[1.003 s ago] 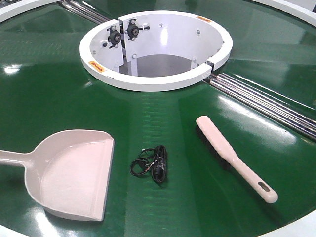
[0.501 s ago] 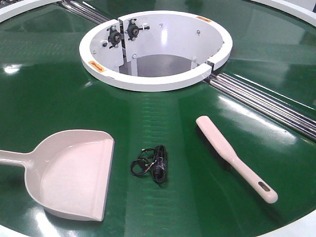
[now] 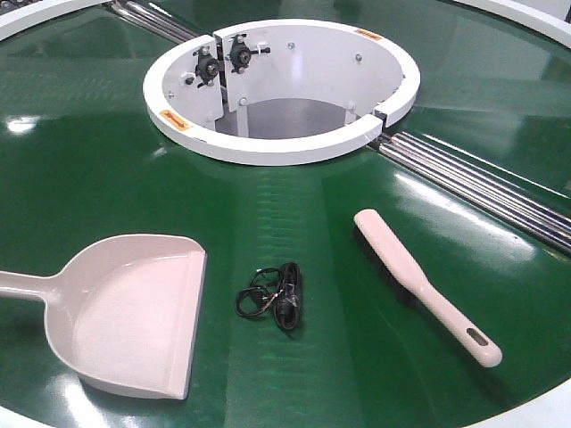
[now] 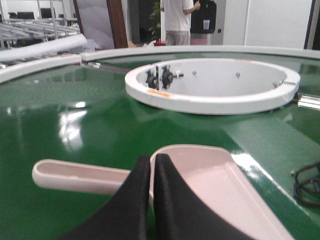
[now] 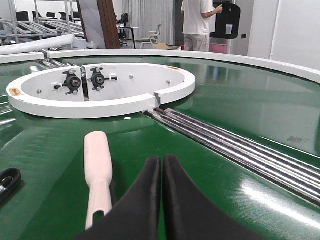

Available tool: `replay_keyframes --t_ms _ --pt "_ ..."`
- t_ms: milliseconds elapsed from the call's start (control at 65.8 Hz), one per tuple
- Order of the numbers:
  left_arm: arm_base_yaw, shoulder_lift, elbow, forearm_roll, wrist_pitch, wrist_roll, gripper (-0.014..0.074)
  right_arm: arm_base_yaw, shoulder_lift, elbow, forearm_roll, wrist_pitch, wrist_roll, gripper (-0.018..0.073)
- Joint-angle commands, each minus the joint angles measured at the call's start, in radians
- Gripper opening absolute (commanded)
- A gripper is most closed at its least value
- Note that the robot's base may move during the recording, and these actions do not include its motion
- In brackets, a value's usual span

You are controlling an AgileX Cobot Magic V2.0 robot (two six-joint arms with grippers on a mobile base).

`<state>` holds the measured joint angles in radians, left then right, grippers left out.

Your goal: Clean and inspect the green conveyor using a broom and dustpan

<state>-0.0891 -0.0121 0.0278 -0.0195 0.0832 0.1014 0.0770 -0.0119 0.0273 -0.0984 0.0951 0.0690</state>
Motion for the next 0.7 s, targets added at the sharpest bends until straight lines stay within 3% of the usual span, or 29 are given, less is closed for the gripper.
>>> replay_keyframes --t_ms 0,122,243,365,684 --pt "-0.006 -0.014 0.005 -0.004 -0.164 -0.001 -0.0006 -0.006 -0.01 0.004 -0.002 -0.075 -0.011 -0.0009" --pt "-0.006 -0.013 -0.055 -0.004 -0.289 -0.001 -0.0006 -0.006 -0.01 0.004 -0.002 -0.075 -0.011 -0.0009" --pt "-0.006 0.034 -0.169 -0.016 -0.271 -0.002 -0.0006 -0.006 -0.01 0.004 -0.002 -0.075 -0.011 -0.0009" --pt "-0.006 0.17 -0.308 -0.039 -0.144 -0.002 -0.0006 -0.006 -0.01 0.004 -0.002 -0.075 -0.011 -0.0009" --pt "-0.006 0.55 -0.614 -0.039 0.354 -0.002 -0.0006 -0.006 -0.01 0.004 -0.002 -0.075 -0.011 -0.0009"
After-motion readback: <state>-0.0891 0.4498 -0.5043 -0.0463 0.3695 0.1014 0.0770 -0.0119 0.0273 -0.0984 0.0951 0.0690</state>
